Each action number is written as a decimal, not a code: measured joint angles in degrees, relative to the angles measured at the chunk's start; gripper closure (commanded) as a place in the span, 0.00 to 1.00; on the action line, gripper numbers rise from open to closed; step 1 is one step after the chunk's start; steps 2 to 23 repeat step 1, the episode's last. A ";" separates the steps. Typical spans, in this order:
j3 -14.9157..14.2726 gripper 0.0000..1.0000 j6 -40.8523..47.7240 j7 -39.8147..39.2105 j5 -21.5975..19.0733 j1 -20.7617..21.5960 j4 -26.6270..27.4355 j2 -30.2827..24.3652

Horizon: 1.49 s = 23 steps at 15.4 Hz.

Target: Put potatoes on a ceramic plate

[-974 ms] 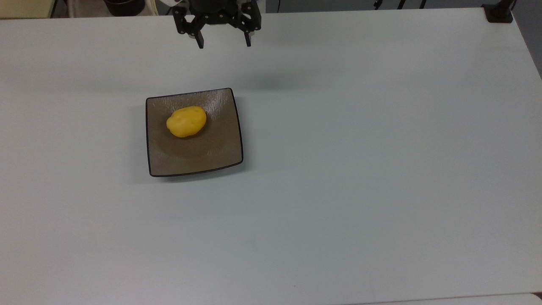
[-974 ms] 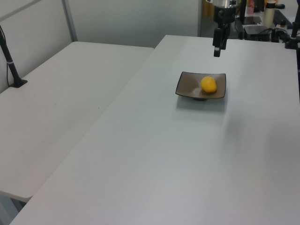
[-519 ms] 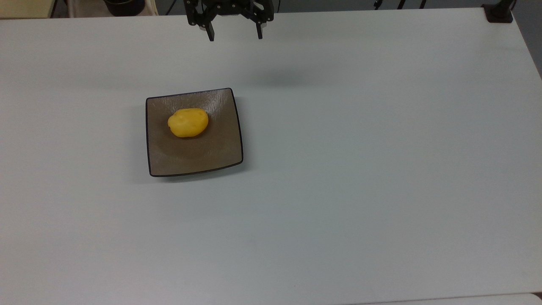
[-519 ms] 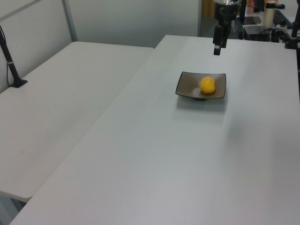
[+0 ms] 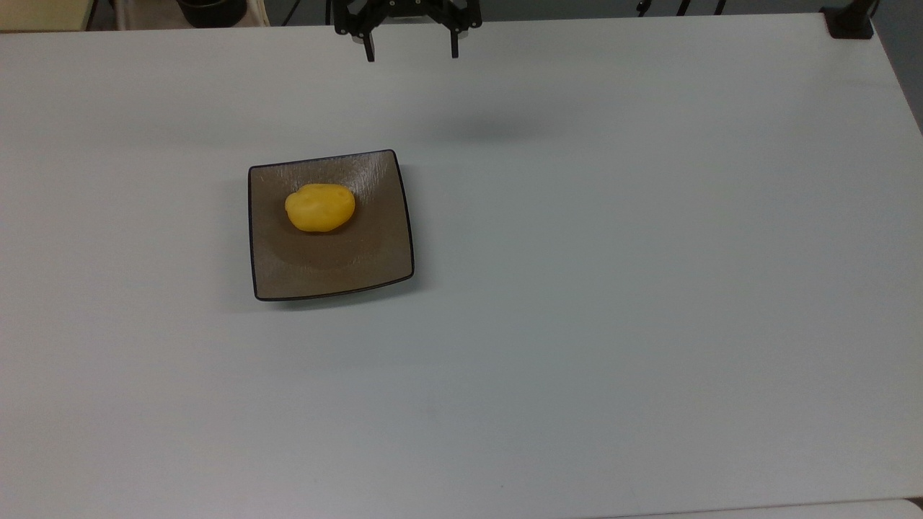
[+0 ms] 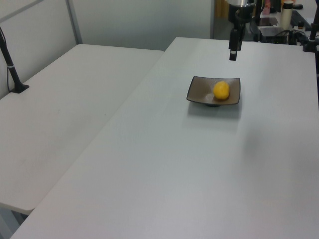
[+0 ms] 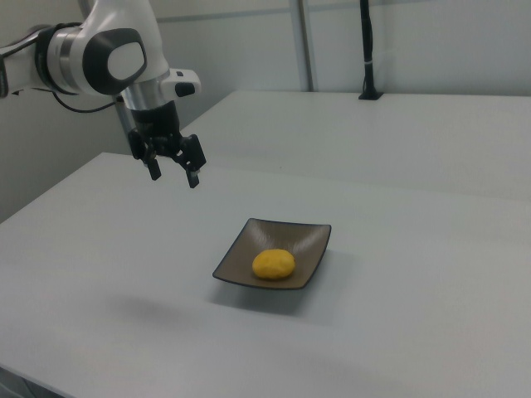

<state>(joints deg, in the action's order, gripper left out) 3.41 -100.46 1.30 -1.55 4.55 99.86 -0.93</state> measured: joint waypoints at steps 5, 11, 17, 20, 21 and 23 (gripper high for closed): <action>0.00 0.00 0.68 0.00 0.36 -0.04 0.00 -0.19; 0.00 0.00 0.68 0.00 0.36 -0.04 0.00 -0.19; 0.00 0.00 0.68 0.00 0.36 -0.04 0.00 -0.19; 0.00 0.00 0.68 0.00 0.36 -0.04 0.00 -0.19; 0.00 0.00 0.68 0.00 0.36 -0.04 0.00 -0.19; 0.00 0.00 0.68 0.00 0.36 -0.04 0.00 -0.19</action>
